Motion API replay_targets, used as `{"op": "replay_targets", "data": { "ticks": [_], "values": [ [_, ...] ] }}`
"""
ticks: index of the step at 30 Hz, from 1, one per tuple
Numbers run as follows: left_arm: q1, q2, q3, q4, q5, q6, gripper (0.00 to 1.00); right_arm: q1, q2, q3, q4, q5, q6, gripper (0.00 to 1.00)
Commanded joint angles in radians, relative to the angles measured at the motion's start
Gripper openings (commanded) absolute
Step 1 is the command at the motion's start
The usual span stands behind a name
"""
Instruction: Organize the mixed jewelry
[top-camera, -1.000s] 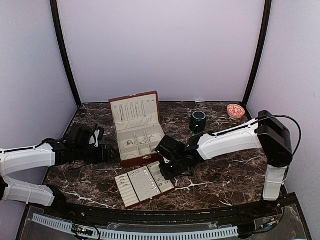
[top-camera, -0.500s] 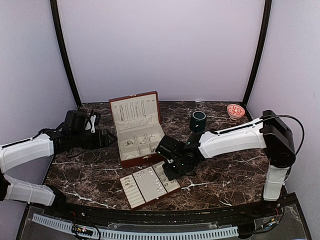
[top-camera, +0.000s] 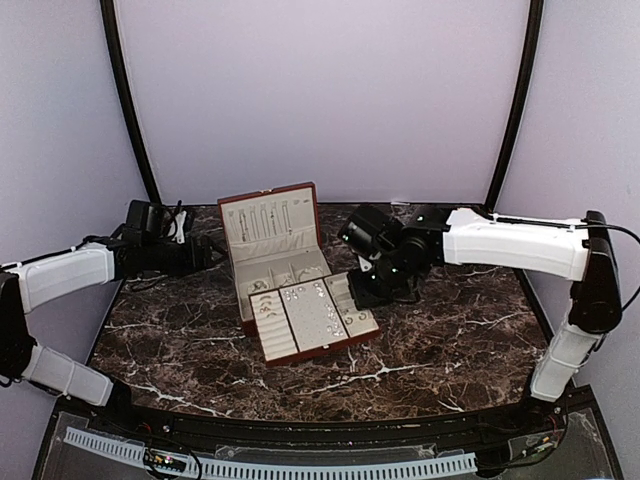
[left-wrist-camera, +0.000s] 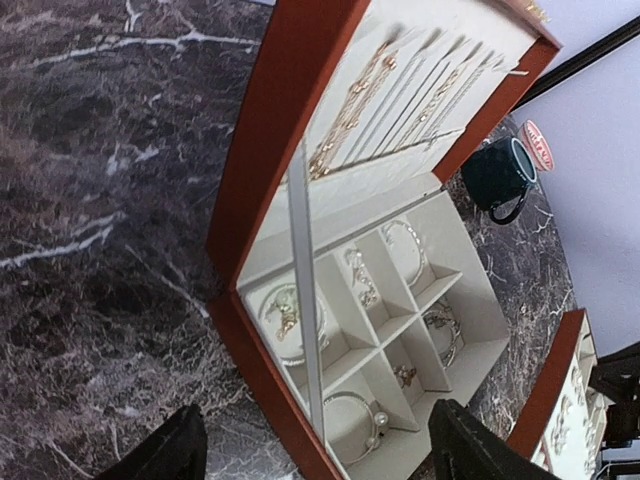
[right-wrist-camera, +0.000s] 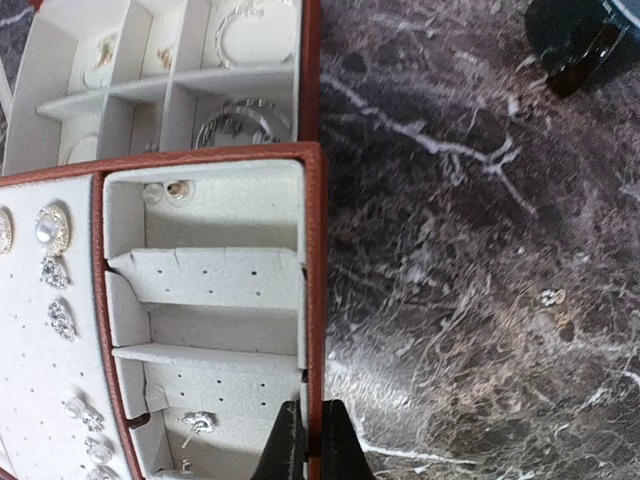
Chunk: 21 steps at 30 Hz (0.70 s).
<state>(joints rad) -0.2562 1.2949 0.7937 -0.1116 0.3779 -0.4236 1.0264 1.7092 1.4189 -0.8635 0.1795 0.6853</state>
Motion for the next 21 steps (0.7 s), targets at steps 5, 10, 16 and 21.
{"op": "replay_targets", "data": {
  "ticks": [5, 10, 16, 21],
  "values": [
    [0.011, -0.035, 0.052, 0.003, 0.010, 0.070, 0.79, -0.123, 0.185, 0.312, -0.140, 0.062, -0.067, 0.00],
    [0.012, -0.047, 0.032, 0.026, 0.012, 0.060, 0.79, -0.152, 0.359, 0.557, -0.223, 0.110, -0.109, 0.00],
    [0.011, -0.066, -0.016, 0.057, 0.027, -0.005, 0.79, -0.166, 0.537, 0.797, -0.303, 0.119, -0.112, 0.00],
    [0.010, -0.079, -0.092, 0.145, 0.032, -0.089, 0.79, -0.173, 0.612, 0.879, -0.314, 0.125, -0.086, 0.00]
  ]
}}
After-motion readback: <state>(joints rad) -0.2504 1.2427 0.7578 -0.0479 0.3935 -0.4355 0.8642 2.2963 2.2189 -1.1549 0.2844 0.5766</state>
